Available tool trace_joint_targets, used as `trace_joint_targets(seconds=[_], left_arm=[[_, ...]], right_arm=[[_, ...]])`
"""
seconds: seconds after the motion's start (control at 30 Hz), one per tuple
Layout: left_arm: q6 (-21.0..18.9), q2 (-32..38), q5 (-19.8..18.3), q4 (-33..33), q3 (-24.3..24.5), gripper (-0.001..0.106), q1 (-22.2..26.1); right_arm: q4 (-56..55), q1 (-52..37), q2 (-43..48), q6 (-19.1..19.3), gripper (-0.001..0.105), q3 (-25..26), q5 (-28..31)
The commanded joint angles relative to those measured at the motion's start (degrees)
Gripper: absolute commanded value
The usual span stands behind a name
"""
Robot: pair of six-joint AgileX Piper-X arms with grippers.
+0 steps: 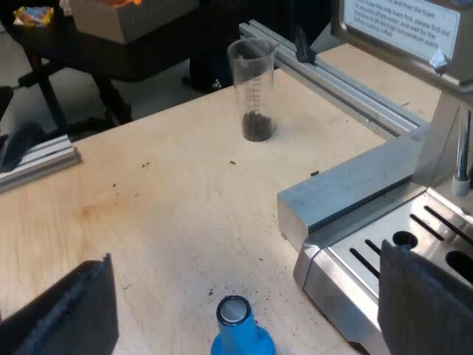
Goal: Pour the beans into the coffee machine
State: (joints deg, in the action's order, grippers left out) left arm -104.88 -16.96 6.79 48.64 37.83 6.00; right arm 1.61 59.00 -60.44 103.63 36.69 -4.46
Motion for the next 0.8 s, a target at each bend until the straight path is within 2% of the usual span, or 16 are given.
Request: trace_joint_targets(seconds=[0.03, 0.13, 0.23, 0.3, 0.37, 0.43, 0.63, 0.7, 0.77, 0.8], left_arm=[[0.4, -1.1, -1.7, -2.0, -1.1, 0.086, 4.1], [1.4, -2.1, -5.5, -3.9, -2.8, 0.086, 9.4], [5.7, -3.6, -9.8, -4.5, -4.0, 0.086, 14.0], [5.9, -4.1, -9.8, -6.0, -5.2, 0.086, 14.6], [8.2, -4.4, -9.3, -8.9, -7.5, 0.086, 14.6], [8.9, -4.4, -8.7, -10.7, -9.4, 0.086, 14.6], [8.9, -4.6, -8.9, -16.7, -15.6, 0.086, 14.6], [8.9, -4.6, -9.2, -21.0, -18.9, 0.086, 14.6], [8.9, -4.6, -9.1, -28.8, -22.7, 0.086, 14.6], [8.6, -4.6, -9.0, -30.2, -23.1, 0.086, 14.6]], right_arm=[[1.8, 0.0, -0.3, -0.1, 0.074, 0.2, 0.0], [2.1, 0.0, -0.3, -0.1, 0.074, 0.2, 0.0], [2.6, 0.0, -0.3, -0.1, 0.074, 0.2, 0.0], [2.7, 0.0, -0.3, -0.1, 0.074, 0.2, 0.0], [2.8, 0.0, -0.3, -0.1, 0.074, 0.2, 0.0], [2.8, 0.0, -0.3, -0.1, 0.074, 0.2, 0.0], [2.8, 0.0, -0.3, -0.1, 0.074, 0.2, 0.0], [2.8, 0.0, -0.3, -0.1, 0.074, 0.2, 0.0], [2.8, 0.0, -0.3, -0.1, 0.074, 0.2, 0.0], [2.8, 0.0, -0.3, -0.1, 0.074, 0.2, 0.0]])
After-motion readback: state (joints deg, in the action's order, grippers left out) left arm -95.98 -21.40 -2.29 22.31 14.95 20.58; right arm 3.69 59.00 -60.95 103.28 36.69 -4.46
